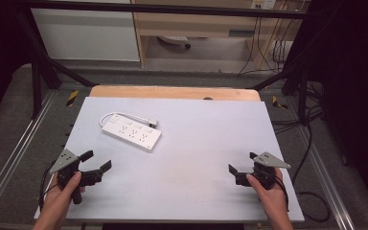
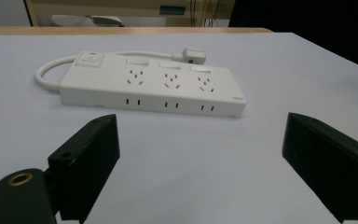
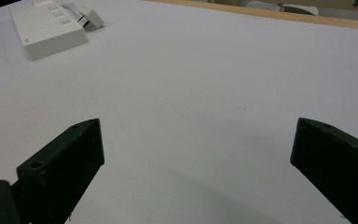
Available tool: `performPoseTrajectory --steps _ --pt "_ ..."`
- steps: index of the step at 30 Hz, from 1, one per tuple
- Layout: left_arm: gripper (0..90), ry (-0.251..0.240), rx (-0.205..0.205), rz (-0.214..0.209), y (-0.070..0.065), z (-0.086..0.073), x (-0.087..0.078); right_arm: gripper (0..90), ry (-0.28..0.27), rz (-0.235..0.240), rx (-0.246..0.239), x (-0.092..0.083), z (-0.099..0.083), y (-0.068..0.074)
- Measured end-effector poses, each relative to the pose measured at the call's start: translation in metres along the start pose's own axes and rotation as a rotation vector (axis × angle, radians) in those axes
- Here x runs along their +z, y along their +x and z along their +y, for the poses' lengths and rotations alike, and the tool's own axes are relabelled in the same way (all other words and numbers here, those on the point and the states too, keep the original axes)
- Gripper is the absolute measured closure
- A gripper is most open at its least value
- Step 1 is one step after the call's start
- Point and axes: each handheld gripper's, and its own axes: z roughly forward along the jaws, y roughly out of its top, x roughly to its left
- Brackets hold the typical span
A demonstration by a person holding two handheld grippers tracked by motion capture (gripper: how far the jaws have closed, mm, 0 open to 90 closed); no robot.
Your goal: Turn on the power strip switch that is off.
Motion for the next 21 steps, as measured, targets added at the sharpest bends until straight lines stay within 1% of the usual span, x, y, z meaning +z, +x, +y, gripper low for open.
performPoseTrajectory --steps 5,7,9,10,14,16,17,19,20,21 --pt "11.1 0.017 0.002 -0.021 -0.006 -0.007 0.004 3.1 0.002 -0.002 -0.003 0.0 0.0 -0.001" --pt "11.1 0.026 0.014 -0.021 -0.009 -0.008 0.005 3.1 0.003 -0.003 -0.004 0.0 0.0 -0.001" --pt "11.1 0.039 0.02 -0.024 -0.012 -0.01 0.006 3.1 0.003 -0.005 -0.007 0.0 -0.001 -0.002" --pt "11.1 0.053 0.025 -0.028 -0.014 -0.011 0.006 3.1 0.005 -0.005 -0.007 0.0 -0.001 -0.002" --pt "11.1 0.086 0.016 -0.031 -0.02 -0.013 0.006 3.1 0.011 -0.012 -0.001 0.001 -0.002 -0.003" --pt "11.1 0.087 0.031 -0.037 -0.022 -0.013 0.005 3.0 0.021 -0.018 -0.003 0.002 -0.002 -0.004" --pt "10.8 0.081 0.032 -0.035 -0.022 -0.013 0.004 2.9 0.03 -0.023 -0.009 0.003 -0.003 -0.004" --pt "10.8 0.087 0.028 -0.032 -0.02 -0.014 0.005 3.0 0.054 -0.033 -0.009 0.005 -0.005 -0.005" --pt "10.8 0.097 0.022 -0.024 -0.019 -0.015 0.006 3.0 0.067 -0.042 -0.016 0.007 -0.006 -0.006" --pt "10.8 0.103 0.019 -0.014 -0.017 -0.015 0.007 3.0 0.087 -0.055 -0.01 0.009 -0.007 -0.006"
